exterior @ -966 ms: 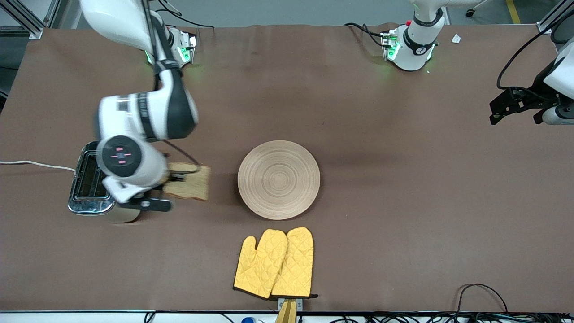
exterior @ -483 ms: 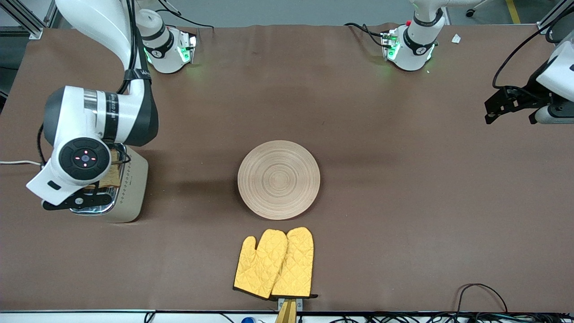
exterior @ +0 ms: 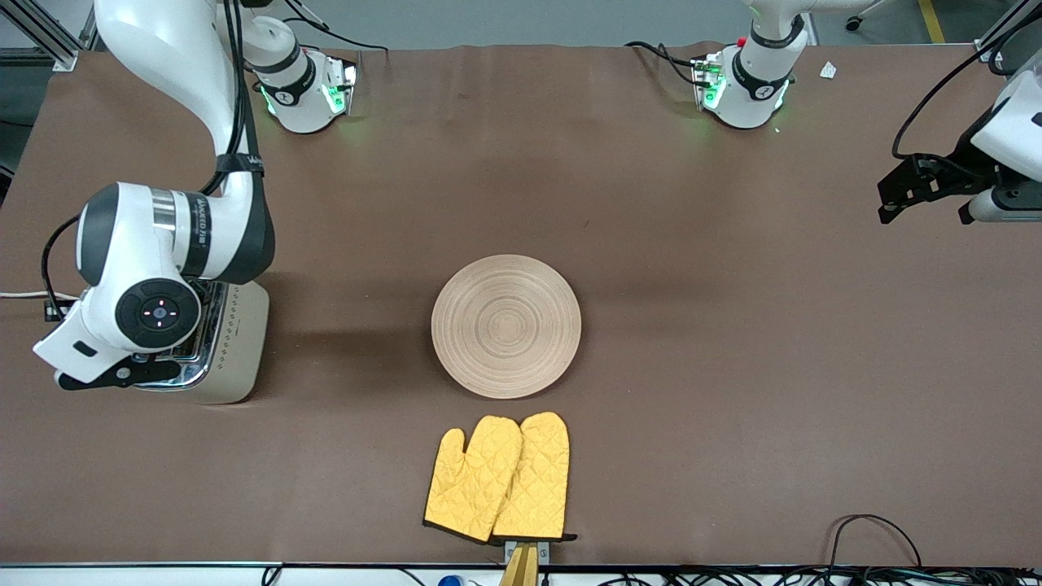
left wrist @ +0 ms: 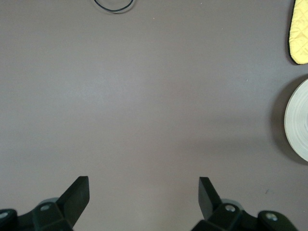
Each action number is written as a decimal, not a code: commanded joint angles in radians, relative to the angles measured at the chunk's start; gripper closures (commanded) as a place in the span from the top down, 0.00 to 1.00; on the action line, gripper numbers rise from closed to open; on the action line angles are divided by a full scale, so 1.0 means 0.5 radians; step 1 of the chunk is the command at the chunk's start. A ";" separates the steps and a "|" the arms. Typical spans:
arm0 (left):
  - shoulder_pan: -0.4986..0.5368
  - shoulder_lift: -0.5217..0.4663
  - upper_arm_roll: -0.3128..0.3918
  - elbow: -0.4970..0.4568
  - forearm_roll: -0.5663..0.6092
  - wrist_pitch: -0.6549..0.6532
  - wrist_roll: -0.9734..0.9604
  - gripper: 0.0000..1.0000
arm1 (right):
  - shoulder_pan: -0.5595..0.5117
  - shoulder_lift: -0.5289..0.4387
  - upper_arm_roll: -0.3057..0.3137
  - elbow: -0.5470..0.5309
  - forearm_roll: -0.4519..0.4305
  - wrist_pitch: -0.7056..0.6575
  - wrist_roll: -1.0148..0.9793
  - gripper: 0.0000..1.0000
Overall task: Move plate and put bread in toaster
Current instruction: 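Lower the bread slice into a toaster slot with the right gripper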
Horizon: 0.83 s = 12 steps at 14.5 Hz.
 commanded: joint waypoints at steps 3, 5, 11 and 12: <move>0.005 -0.013 0.000 -0.005 0.010 0.001 -0.007 1.00 | -0.014 0.089 0.014 -0.009 0.175 0.049 0.146 0.01; 0.005 -0.006 0.000 -0.005 0.010 0.001 -0.007 1.00 | -0.010 0.108 0.017 -0.006 0.239 0.061 0.205 0.02; 0.011 0.000 0.006 -0.005 0.000 0.001 -0.007 1.00 | -0.014 0.047 0.011 -0.006 0.476 0.083 0.499 1.00; 0.011 0.000 0.006 -0.008 0.000 0.001 -0.010 1.00 | -0.017 -0.024 0.011 -0.006 0.509 0.080 0.499 1.00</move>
